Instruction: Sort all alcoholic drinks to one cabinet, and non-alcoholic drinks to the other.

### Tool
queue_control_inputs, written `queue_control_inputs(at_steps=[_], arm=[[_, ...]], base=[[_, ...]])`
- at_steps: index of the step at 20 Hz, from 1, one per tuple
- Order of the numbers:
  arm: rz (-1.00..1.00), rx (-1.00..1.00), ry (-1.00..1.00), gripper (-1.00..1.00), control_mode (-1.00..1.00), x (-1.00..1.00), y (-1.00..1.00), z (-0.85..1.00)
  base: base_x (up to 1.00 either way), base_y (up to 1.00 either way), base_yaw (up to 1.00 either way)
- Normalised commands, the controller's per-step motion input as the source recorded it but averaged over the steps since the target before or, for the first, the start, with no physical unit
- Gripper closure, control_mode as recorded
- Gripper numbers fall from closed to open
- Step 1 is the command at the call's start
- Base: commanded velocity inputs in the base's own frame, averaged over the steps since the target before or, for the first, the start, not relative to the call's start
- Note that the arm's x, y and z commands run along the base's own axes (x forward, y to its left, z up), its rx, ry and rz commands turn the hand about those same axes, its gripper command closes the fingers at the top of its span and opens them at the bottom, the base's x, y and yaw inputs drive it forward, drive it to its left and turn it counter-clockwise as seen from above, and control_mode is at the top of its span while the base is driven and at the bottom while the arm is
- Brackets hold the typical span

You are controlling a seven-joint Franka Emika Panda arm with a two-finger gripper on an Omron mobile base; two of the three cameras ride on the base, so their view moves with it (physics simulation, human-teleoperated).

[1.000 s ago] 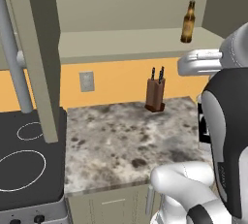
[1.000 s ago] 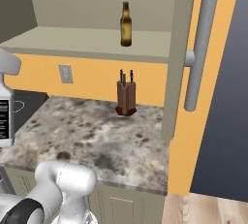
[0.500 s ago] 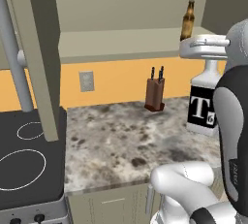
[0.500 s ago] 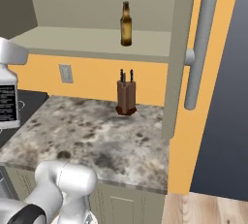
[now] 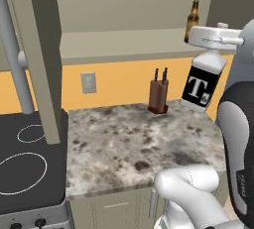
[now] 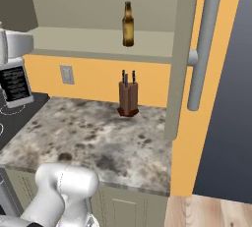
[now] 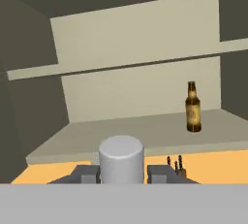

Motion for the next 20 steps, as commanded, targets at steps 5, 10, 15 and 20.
queue_control_inputs(at_steps=[5, 10, 15, 20], arm=[[0.00, 0.00, -0.26, 1.00, -1.00, 0.34, 0.00, 0.43], [0.00, 0.00, -0.20, 1.00, -1.00, 0.32, 0.03, 0.47], [0.00, 0.00, -0.11, 1.00, -1.00, 0.32, 0.06, 0.09], [0.00, 0.00, -0.01, 1.00, -1.00, 0.17, 0.00, -0.09]], base=[[0.00, 0.00, 0.00], [0.00, 0.00, 0.00], [0.00, 0.00, 0.00], [0.00, 0.00, 0.00]])
